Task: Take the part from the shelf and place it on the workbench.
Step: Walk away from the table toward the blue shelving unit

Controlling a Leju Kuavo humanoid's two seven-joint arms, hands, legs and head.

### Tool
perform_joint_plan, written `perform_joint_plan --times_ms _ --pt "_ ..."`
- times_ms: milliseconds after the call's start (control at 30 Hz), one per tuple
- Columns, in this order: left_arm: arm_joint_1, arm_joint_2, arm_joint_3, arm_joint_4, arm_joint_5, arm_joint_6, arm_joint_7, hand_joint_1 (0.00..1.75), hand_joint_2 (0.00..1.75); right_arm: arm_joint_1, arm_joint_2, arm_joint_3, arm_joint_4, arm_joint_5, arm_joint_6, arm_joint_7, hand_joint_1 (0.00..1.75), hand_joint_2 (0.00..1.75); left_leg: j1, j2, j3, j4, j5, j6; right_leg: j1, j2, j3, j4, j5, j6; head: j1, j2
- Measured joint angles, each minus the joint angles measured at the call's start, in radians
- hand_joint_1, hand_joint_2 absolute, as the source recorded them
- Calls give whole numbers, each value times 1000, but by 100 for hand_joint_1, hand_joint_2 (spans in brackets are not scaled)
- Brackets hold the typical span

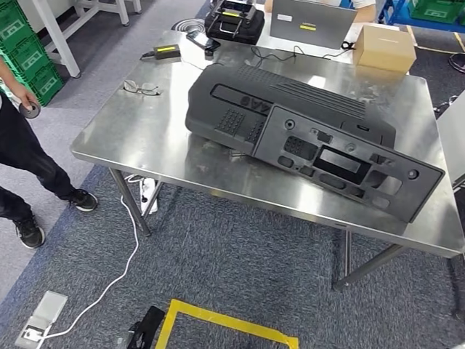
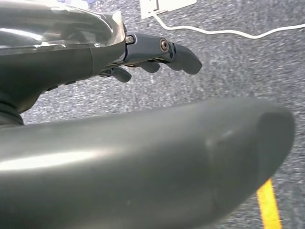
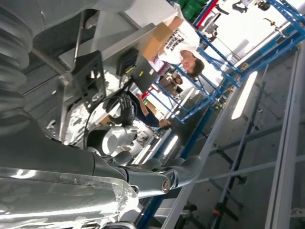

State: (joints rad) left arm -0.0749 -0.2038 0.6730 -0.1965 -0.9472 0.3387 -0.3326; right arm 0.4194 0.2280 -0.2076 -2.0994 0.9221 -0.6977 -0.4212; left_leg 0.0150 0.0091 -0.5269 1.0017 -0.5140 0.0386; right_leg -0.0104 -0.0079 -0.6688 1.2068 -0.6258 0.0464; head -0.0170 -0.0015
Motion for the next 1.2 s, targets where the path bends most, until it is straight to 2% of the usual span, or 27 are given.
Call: perform_joint_plan --times_ms 33,67,100,133,200,233,300,367,400,500,533,567,600,633,700,767,800,867,900,933,967,1033,1067,1100,1133,1167,1200 --pt "0 0 1 0 0 0 0 0 0 0 0 0 3 -1 0 0 0 175 -2 1 -15 1 11 1 0 0 -3 51 -21 1 0 0" --pt "0 0 2 0 0 0 0 0 0 0 0 0 6 -1 0 0 0 175 -5 2 -30 2 22 2 0 0 6 77 -18 0 0 0" --pt "0 0 4 0 0 0 0 0 0 0 0 0 8 -1 0 0 0 175 -7 2 -44 3 32 2 1 0 32 70 5 -3 0 0" --pt "0 0 5 0 0 0 0 0 0 0 0 0 10 -1 0 0 0 175 -9 2 -57 3 43 2 2 1 74 26 35 -9 0 0" --pt "0 0 6 0 0 -1 0 0 0 -1 0 1 12 -1 0 0 0 175 -13 0 -73 4 61 -1 10 4 190 -130 68 -28 0 0" --pt "-1 0 7 0 0 -1 0 0 0 -2 0 2 13 0 0 0 0 175 -14 0 -79 4 70 -5 15 5 239 -204 66 -36 -1 0" --pt "-2 -1 8 0 -1 -1 0 0 0 -3 0 3 14 0 0 0 0 175 -13 0 -88 4 88 -17 23 7 282 -282 56 -45 -1 0" --pt "-1 -1 8 0 -1 -1 0 0 0 -2 1 3 16 0 0 0 0 175 -9 0 -99 7 90 -30 21 4 270 -290 71 -53 -2 0" --pt "1 -1 9 0 -1 -1 1 0 0 -2 1 3 17 0 0 0 0 175 -9 -1 -105 21 66 -36 19 2 260 -292 82 -58 -2 0" --pt "2 0 10 0 0 -1 1 0 0 -1 2 4 20 0 0 0 0 175 -5 -2 -136 169 -81 -49 18 -5 212 -280 113 -69 -5 0" --pt "2 0 10 0 0 -1 1 0 0 -1 2 4 22 0 0 0 0 175 -4 -2 -144 233 -111 -52 18 -6 191 -271 122 -70 -5 0" --pt "2 0 10 0 0 -1 1 0 0 -1 2 4 24 0 0 0 0 175 -4 -2 -144 278 -116 -55 18 -7 168 -260 130 -69 -5 0" --pt "2 0 10 0 0 -1 1 0 0 -1 2 4 26 0 0 0 0 175 -3 -2 -133 297 -98 -56 18 -7 144 -248 138 -68 -5 0" --pt "2 1 11 0 0 -1 1 0 0 -1 2 4 27 0 0 0 0 175 -2 -2 -108 283 -68 -57 17 -7 121 -235 146 -65 -5 0" --pt "-1 1 11 0 0 -1 1 0 0 -1 2 4 28 0 0 0 0 175 0 -2 -17 170 -33 -57 18 -6 77 -207 157 -58 -5 0" --pt "-6 2 11 0 -1 -1 1 0 0 -2 2 4 28 1 0 0 0 175 -1 -3 62 44 -57 -49 19 -6 49 -183 169 -47 -4 0" --pt "-8 2 11 0 -1 -1 1 0 0 -2 2 4 28 1 0 0 0 175 -4 -3 78 12 -71 -42 20 -6 41 -178 176 -42 -4 0" --pt "-5 2 11 0 -1 -2 1 0 0 -2 2 4 28 0 0 0 0 175 -6 -2 72 0 -68 -24 18 -6 33 -176 191 -32 -4 0" --pt "-3 2 11 0 -1 -2 1 0 0 -2 2 5 28 -1 0 0 0 175 -6 0 64 0 -58 -15 16 -5 28 -172 182 -26 -3 0" --pt "-2 2 11 0 -1 -2 2 0 0 -1 2 5 28 -2 0 0 0 175 -4 1 53 -1 -46 -7 14 -4 21 -155 155 -19 -3 0" --pt "-2 2 11 0 -2 -3 2 0 0 -1 2 6 28 -3 0 1 0 175 -3 3 39 -1 -34 -1 12 -3 12 -125 113 -14 -2 0" --pt "-3 2 11 0 -2 -3 1 0 0 -2 1 9 30 -9 0 2 0 175 -5 3 8 0 -9 5 9 -2 -8 -10 14 -5 -1 0" --pt "-3 2 12 0 -2 -3 1 0 0 -2 1 11 31 -16 0 2 0 131 -6 4 -7 1 3 6 8 -3 -13 45 -12 -3 -1 0" --pt "-3 3 12 0 -3 -3 1 0 0 -2 1 15 32 -29 0 2 0 87 -7 4 -24 1 15 6 8 -2 -6 82 -17 -3 -1 0" --pt "-3 3 12 0 -5 -3 1 0 0 -2 0 18 33 -46 0 1 0 44 -9 4 -38 2 26 6 9 -2 17 81 2 -5 -1 0" --pt "-3 3 12 0 -8 -3 1 0 0 -3 0 21 33 -65 0 -2 0 0 -11 4 -51 2 36 5 10 -2 57 43 30 -10 -1 0" --pt "-3 3 12 0 -10 -3 0 0 0 -3 0 24 33 -84 0 -7 0 0 -13 4 -62 2 47 5 12 0 111 -23 54 -19 -1 0"
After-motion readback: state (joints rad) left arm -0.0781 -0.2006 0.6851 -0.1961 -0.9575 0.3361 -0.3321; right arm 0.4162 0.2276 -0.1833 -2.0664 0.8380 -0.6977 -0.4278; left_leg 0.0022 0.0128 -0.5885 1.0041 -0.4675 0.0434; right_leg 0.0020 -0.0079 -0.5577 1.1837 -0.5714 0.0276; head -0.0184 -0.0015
